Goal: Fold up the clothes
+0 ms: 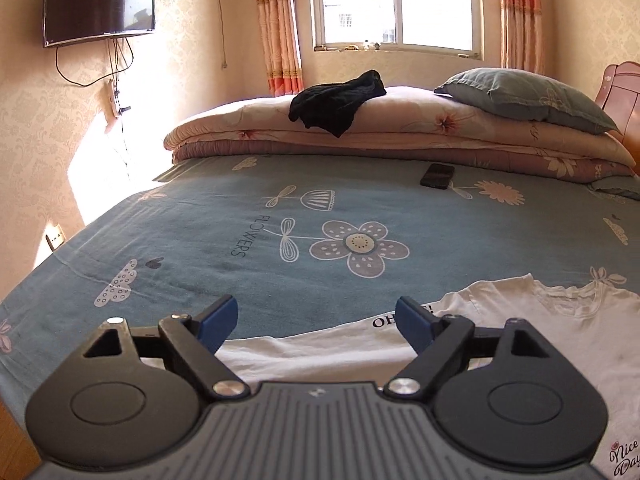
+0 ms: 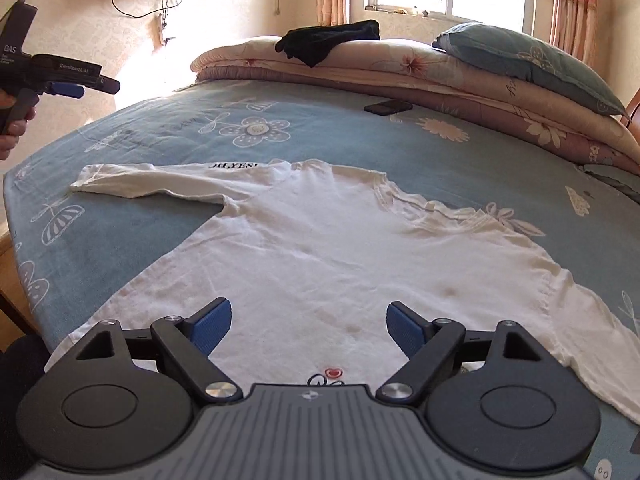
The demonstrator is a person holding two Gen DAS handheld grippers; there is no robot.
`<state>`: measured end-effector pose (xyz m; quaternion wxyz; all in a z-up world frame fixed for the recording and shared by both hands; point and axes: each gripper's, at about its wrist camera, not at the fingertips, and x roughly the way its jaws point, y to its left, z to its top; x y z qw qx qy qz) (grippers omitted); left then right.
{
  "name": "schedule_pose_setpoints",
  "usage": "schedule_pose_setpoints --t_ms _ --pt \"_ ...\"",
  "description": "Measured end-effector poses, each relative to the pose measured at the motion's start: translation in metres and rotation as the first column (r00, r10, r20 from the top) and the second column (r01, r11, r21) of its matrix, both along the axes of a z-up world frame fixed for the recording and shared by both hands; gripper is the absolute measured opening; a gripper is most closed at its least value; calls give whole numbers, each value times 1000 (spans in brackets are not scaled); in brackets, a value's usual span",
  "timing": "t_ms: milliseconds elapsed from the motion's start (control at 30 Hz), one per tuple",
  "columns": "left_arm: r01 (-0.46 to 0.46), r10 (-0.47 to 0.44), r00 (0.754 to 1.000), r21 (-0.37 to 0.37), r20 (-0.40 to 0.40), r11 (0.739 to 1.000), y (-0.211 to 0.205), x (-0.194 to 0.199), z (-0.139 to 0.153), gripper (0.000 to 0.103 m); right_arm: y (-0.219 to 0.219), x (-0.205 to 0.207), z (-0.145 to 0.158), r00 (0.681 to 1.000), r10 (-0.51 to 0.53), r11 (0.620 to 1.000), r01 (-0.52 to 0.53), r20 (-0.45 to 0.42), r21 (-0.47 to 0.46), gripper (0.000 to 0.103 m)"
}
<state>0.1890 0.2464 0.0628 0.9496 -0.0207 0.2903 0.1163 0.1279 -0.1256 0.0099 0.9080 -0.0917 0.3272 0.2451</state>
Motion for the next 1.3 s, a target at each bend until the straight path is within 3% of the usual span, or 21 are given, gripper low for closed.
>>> schedule_pose_setpoints --t_ms 67,200,367,533,700,800,900,1067,1300 --pt "-31 30 999 -63 -16 998 -6 20 -18 86 10 19 21 999 31 999 -31 38 -17 87" --pt "-129 119 990 -162 -70 978 -14 53 -60 86 40 59 55 986 127 990 -119 107 -76 76" --pt "-187 174 977 -100 -126 977 -19 68 -105 86 104 122 60 951 279 947 -248 135 -206 64" --pt "-284 280 956 -34 -87 958 4 55 -125 86 154 194 39 935 345 909 -313 77 -276 55" --pt "-297 298 954 -207 -25 932 34 44 -138 86 174 267 19 956 290 929 -269 49 -256 49" --pt "-319 320 947 -204 -28 926 40 45 -143 86 172 293 0 979 203 960 -204 -24 -192 32" --pt "-359 357 933 -160 -41 920 43 47 -147 87 165 288 -28 973 198 971 -212 -119 -111 29" --pt "-371 368 928 -194 -54 908 48 46 -150 87 182 275 -71 954 230 965 -250 -192 -85 29" --pt "-379 374 925 -191 -61 906 50 47 -151 87 211 297 -100 971 174 975 -194 -166 -113 33"
